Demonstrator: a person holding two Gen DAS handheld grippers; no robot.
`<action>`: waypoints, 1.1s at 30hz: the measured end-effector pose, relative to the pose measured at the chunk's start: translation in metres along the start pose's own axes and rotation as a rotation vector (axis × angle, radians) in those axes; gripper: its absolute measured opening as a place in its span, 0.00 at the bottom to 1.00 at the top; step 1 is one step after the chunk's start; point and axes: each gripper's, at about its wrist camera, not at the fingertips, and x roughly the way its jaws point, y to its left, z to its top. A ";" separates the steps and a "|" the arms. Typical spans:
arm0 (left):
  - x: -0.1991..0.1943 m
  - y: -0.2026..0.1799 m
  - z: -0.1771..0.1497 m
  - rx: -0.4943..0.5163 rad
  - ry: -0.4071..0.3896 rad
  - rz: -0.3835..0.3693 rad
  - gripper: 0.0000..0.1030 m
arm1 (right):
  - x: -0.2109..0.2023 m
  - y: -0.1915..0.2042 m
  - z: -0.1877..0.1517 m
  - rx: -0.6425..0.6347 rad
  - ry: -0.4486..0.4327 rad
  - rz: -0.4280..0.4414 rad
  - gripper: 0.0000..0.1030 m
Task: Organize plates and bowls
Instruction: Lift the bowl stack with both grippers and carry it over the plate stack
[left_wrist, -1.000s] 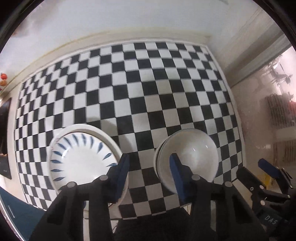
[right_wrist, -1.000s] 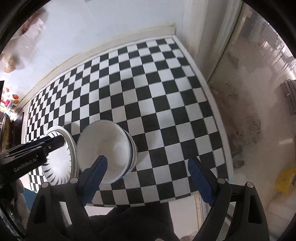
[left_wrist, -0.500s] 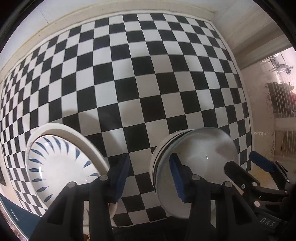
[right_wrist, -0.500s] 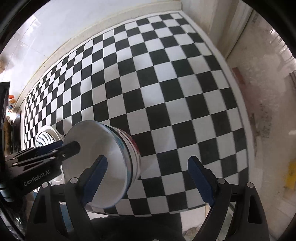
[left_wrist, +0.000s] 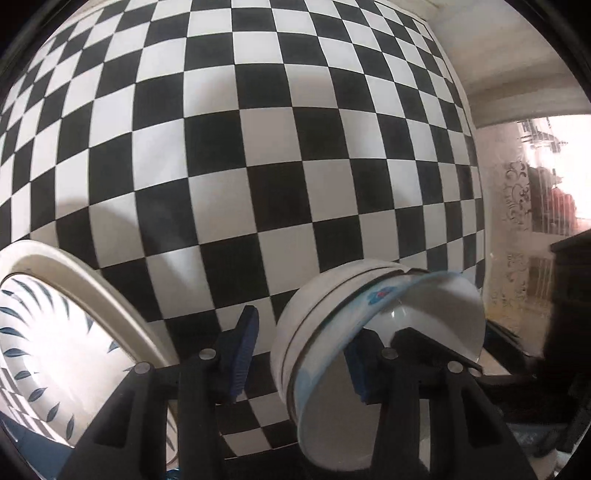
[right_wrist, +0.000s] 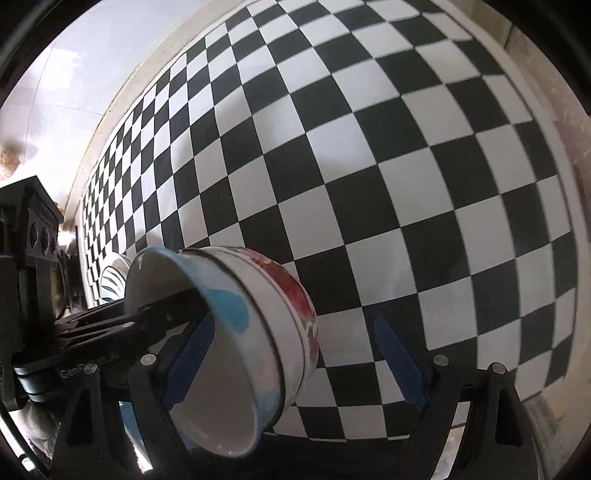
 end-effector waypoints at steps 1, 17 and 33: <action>0.000 0.000 0.001 0.001 0.001 -0.007 0.40 | 0.004 -0.002 0.001 0.010 0.010 0.019 0.87; 0.022 0.010 0.014 -0.041 0.042 -0.221 0.46 | 0.048 -0.010 0.008 0.066 0.119 0.236 0.58; 0.006 0.017 0.002 -0.037 0.015 -0.153 0.45 | 0.051 -0.006 0.006 0.053 0.187 0.277 0.56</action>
